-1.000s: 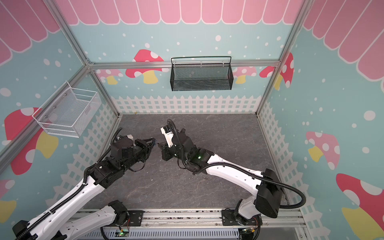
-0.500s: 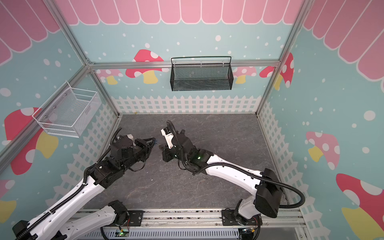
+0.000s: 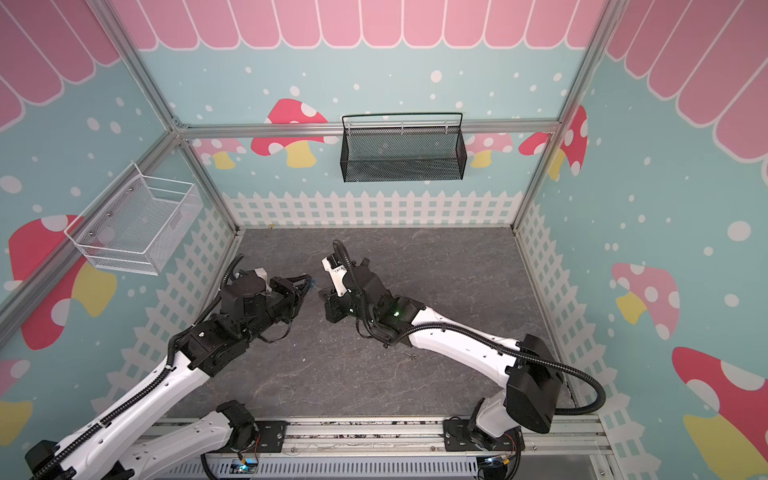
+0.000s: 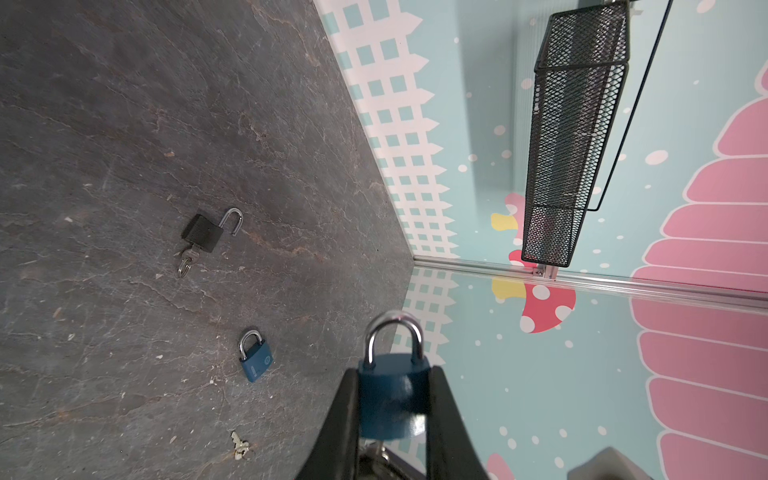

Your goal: Unlock with the key

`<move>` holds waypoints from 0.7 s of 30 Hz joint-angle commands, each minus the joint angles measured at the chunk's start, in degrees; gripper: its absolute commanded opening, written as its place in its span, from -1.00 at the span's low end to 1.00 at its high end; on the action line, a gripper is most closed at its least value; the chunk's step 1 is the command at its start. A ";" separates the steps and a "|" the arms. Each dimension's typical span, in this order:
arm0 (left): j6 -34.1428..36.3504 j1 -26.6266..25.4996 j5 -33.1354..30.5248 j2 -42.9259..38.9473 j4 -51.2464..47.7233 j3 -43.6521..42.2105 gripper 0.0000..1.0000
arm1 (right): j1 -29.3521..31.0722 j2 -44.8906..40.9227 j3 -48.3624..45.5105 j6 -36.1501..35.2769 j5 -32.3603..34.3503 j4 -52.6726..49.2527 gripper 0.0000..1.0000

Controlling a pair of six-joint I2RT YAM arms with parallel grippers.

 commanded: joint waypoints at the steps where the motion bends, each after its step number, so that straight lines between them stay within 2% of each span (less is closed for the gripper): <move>1: 0.46 0.05 -0.09 -1.09 1.21 0.70 -1.00 | -0.51 -0.42 1.88 -0.02 -0.07 0.79 -1.00; 6: 0.60 0.07 -0.48 -0.84 0.92 1.05 -1.00 | -0.55 -0.57 2.12 0.88 -2.30 1.21 -1.00; 21: 2.30 0.39 -3.78 -0.73 -1.27 3.06 -1.00 | -0.42 -2.17 0.46 2.18 -2.20 1.27 -1.00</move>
